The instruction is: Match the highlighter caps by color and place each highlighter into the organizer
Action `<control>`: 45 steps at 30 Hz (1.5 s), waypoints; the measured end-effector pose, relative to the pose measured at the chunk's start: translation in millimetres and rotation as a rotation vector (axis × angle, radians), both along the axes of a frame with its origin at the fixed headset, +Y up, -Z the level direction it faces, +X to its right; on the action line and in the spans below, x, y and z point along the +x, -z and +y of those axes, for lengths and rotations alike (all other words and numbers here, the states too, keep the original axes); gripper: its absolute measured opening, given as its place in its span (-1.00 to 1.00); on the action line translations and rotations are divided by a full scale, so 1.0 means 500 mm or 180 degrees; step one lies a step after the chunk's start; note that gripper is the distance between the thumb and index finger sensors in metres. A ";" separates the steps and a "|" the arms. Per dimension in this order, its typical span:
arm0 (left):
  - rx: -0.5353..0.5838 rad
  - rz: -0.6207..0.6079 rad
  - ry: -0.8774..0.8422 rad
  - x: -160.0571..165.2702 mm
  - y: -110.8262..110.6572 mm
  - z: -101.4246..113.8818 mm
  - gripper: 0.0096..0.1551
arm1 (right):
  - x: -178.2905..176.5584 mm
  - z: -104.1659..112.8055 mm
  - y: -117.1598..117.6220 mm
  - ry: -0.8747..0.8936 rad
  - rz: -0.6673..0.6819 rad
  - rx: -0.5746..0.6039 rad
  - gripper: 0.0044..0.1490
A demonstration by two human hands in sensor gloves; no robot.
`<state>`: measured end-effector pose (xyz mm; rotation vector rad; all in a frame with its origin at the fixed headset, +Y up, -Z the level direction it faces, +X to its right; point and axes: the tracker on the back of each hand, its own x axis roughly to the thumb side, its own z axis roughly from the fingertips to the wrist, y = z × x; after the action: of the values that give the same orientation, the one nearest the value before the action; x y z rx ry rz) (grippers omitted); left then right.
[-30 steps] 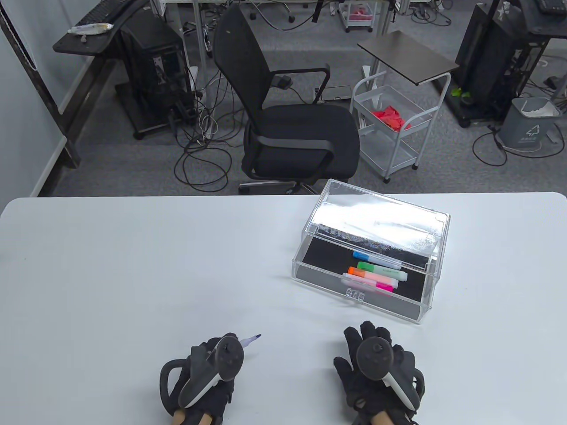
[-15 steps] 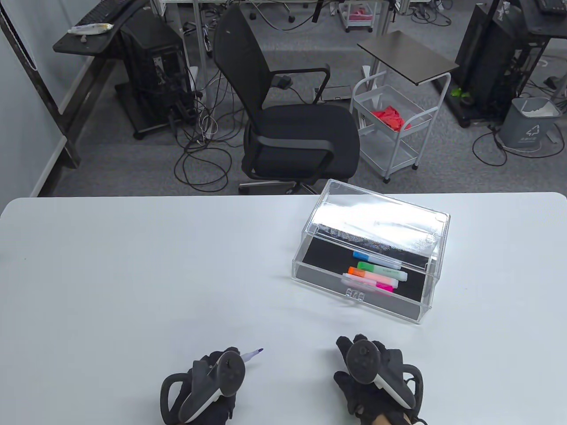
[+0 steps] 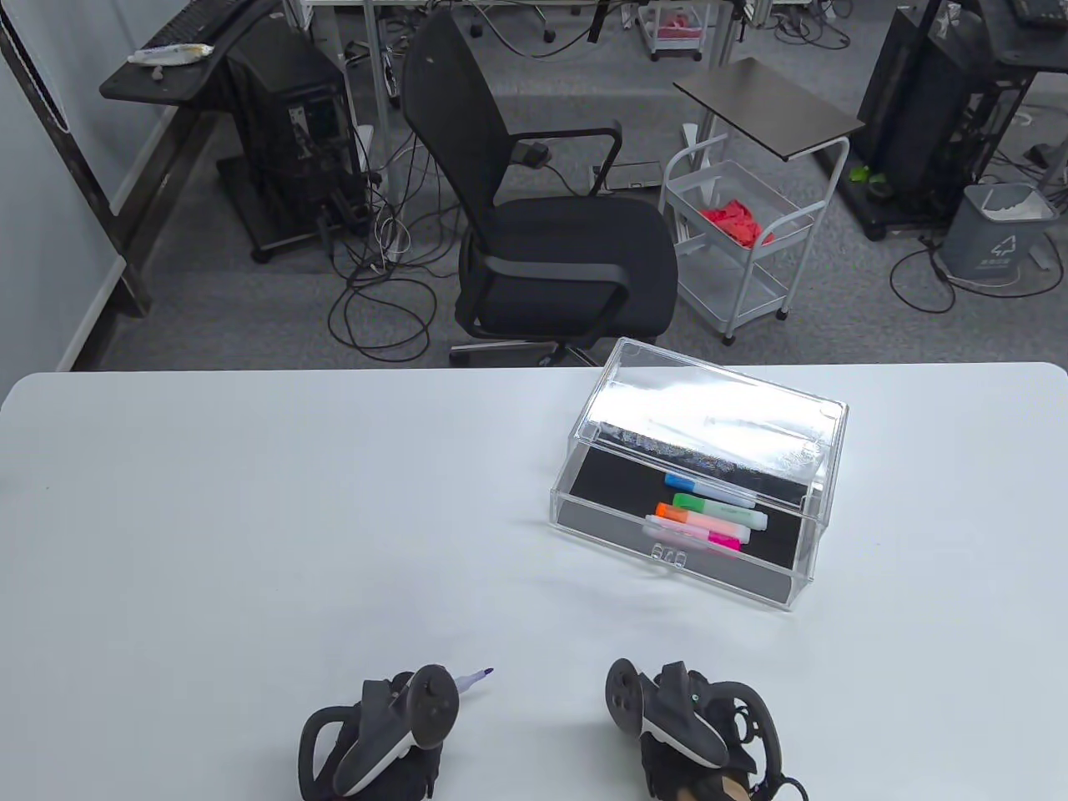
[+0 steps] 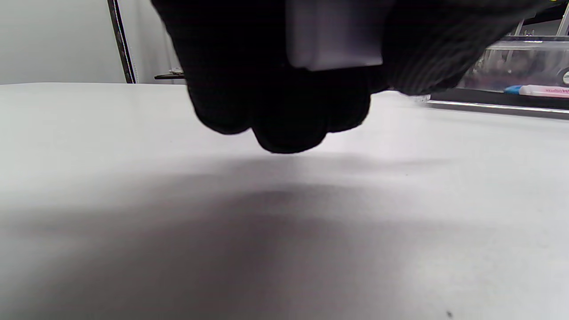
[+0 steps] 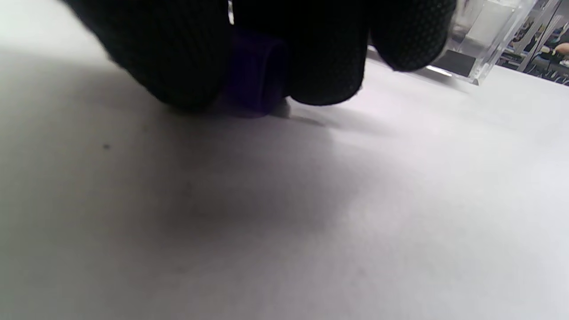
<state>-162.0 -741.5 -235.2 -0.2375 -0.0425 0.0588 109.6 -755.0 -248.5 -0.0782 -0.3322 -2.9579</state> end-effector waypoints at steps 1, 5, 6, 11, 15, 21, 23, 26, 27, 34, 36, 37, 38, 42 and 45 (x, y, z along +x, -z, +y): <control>-0.0008 -0.0005 -0.0012 0.000 0.000 0.000 -0.37 | 0.000 0.001 0.001 0.0009 0.0020 0.0043 -0.36; -0.0077 -0.0057 -0.0152 0.005 0.001 -0.004 -0.37 | 0.011 0.007 0.003 0.0496 0.0009 0.0152 -0.38; -0.0097 -0.0093 -0.0182 0.008 0.001 -0.005 -0.37 | 0.017 0.012 0.003 0.0712 0.0006 0.0216 -0.38; -0.0078 -0.0188 -0.0183 0.020 -0.001 -0.003 -0.37 | 0.042 0.021 0.005 0.1838 -0.0073 0.0274 -0.33; -0.0132 -0.0254 -0.0342 0.028 -0.002 -0.005 -0.37 | 0.058 0.019 0.008 0.2764 0.0003 0.0244 -0.34; -0.0158 -0.0394 -0.0524 0.037 -0.004 -0.007 -0.37 | 0.054 0.020 0.008 0.3533 0.0365 0.0246 -0.42; -0.0183 -0.0432 -0.0626 0.042 -0.005 -0.006 -0.36 | 0.052 0.018 0.007 0.3793 0.0421 0.0234 -0.42; -0.0231 -0.0525 -0.0837 0.049 -0.007 -0.006 -0.36 | 0.049 0.018 0.006 0.4171 0.0528 0.0270 -0.40; -0.0253 -0.0562 -0.0929 0.052 -0.008 -0.006 -0.36 | 0.049 0.019 0.006 0.4292 0.0574 0.0305 -0.40; -0.0347 -0.0823 -0.1340 0.067 -0.009 -0.009 -0.36 | 0.045 0.019 0.003 0.4664 0.0629 0.0308 -0.39; -0.0303 -0.0892 -0.1401 0.071 -0.011 -0.007 -0.37 | 0.041 0.019 0.002 0.4759 0.0676 0.0246 -0.39; -0.0268 -0.0910 -0.1416 0.073 -0.012 -0.005 -0.36 | 0.038 0.018 0.001 0.4831 0.0707 0.0192 -0.39; -0.0249 -0.0929 -0.1435 0.074 -0.012 -0.003 -0.36 | 0.036 0.019 0.000 0.4863 0.0719 0.0167 -0.39; -0.0240 -0.0994 -0.1611 0.076 -0.014 -0.001 -0.36 | 0.029 0.020 -0.003 0.4919 0.0784 0.0106 -0.39; -0.0293 -0.1017 -0.1730 0.076 -0.013 -0.003 -0.36 | 0.024 0.018 -0.004 0.4971 0.0832 0.0014 -0.39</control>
<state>-123.8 -742.9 -228.5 -0.3206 -0.4230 0.5646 121.7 -746.1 -246.7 -1.2215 -0.2765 -4.3113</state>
